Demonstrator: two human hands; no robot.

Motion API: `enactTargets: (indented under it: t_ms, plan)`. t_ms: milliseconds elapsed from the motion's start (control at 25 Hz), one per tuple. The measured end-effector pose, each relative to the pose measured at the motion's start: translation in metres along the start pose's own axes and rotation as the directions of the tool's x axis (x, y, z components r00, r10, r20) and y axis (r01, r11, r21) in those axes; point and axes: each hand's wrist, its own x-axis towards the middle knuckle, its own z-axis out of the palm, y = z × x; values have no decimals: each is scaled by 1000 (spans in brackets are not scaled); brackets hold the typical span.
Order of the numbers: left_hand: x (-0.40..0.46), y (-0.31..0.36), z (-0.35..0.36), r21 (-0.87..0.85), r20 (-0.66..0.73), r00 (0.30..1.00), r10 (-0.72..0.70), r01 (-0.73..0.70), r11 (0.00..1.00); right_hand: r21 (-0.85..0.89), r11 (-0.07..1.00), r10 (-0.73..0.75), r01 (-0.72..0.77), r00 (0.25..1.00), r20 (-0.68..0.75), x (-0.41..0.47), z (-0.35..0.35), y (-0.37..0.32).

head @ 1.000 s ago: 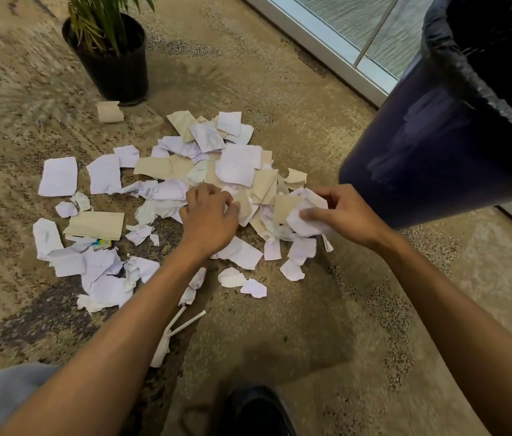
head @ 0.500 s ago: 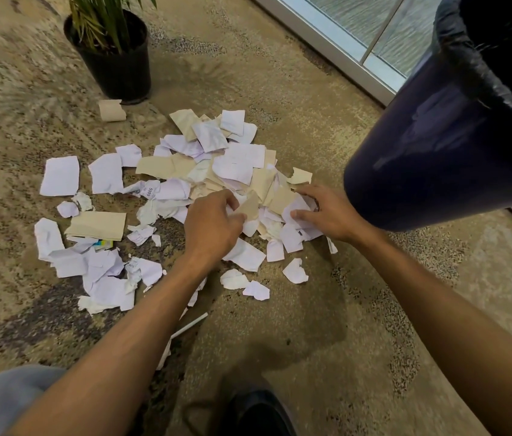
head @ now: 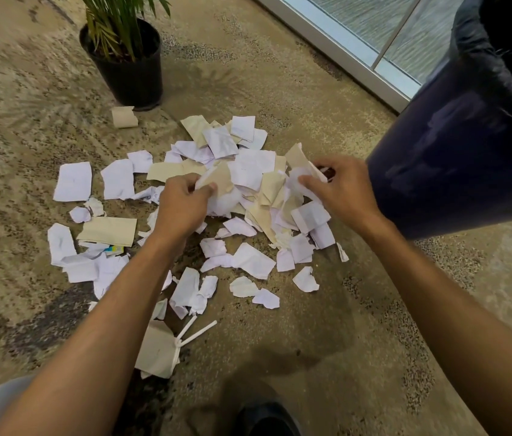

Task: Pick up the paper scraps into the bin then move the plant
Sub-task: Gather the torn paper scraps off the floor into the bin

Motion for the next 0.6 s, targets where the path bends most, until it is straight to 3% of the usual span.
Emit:
enactTargets:
  t_ms: [80,200,280,400,600]
  plan:
    - [4,-7,7,200,-37,998,55,-46,979,-192,980,-63,61,998,-6,7,15,-2]
    - [5,-17,17,408,3,994,112,-104,907,-342,932,-72,122,985,156,8,42,-5]
    - [4,-21,21,448,24,990,139,-135,884,-394,906,-63,151,972,228,6,54,-6]
    - [1,-20,22,438,-25,982,188,-158,885,-484,855,-90,188,972,219,1,62,-6]
    - [2,-11,8,339,-61,993,102,-76,938,-527,828,-117,192,978,172,-6,54,-12]
